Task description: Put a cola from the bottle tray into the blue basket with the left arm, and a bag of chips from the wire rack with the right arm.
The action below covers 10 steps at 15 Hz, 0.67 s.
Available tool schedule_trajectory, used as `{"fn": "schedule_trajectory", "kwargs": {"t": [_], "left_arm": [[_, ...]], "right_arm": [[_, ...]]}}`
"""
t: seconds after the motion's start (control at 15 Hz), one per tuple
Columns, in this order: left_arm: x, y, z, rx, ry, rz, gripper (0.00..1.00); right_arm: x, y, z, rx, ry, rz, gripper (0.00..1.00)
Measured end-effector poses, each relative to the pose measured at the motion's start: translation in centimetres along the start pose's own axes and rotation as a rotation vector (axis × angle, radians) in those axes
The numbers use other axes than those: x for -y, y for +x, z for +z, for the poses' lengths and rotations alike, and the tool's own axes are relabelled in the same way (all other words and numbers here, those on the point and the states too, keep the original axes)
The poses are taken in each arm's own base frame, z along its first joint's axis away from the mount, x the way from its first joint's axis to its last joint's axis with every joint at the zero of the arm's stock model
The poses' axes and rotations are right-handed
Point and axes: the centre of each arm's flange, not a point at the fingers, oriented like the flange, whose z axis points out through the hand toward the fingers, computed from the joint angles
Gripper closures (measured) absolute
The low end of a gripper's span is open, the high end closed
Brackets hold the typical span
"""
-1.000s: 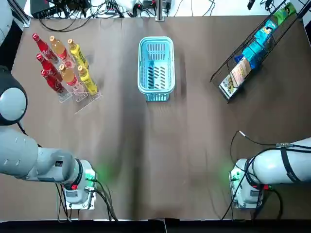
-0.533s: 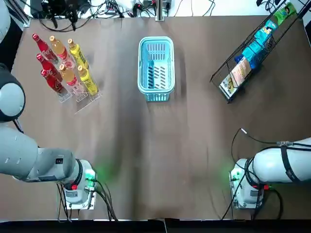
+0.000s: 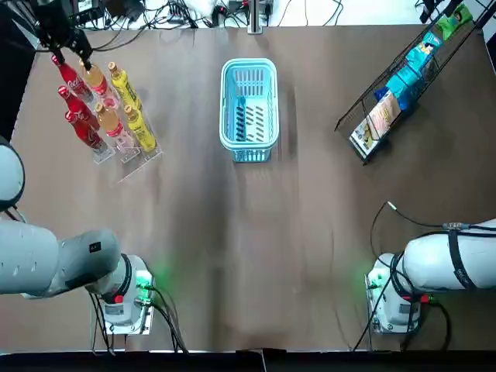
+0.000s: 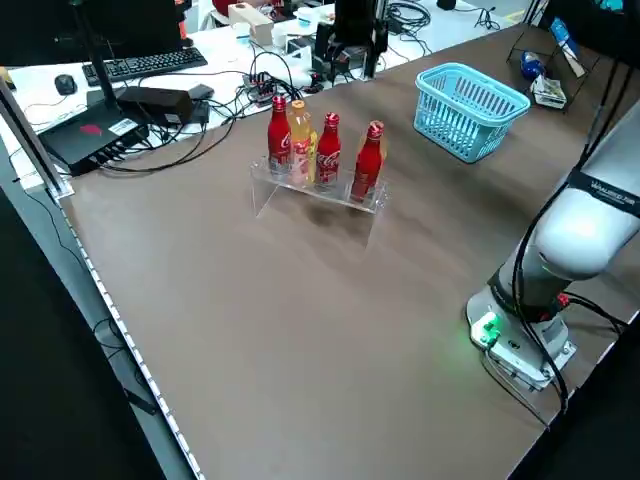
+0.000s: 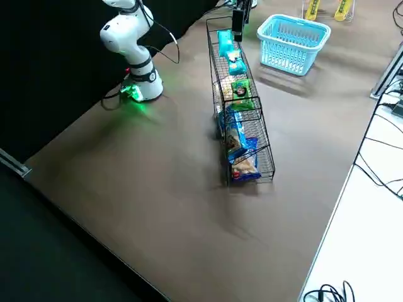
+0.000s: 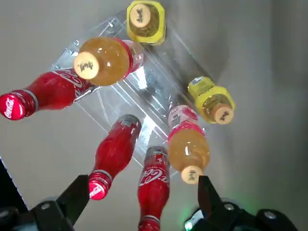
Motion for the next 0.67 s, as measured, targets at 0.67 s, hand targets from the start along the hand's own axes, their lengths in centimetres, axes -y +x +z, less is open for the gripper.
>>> {"fn": "schedule_trajectory", "kwargs": {"t": [0.67], "left_arm": [[3.1, -4.2, 4.6, -0.090, 0.038, 0.017, 0.00]], "right_arm": [[-0.8, 0.6, 4.9, 0.063, -0.065, -0.195, 0.07]]}}
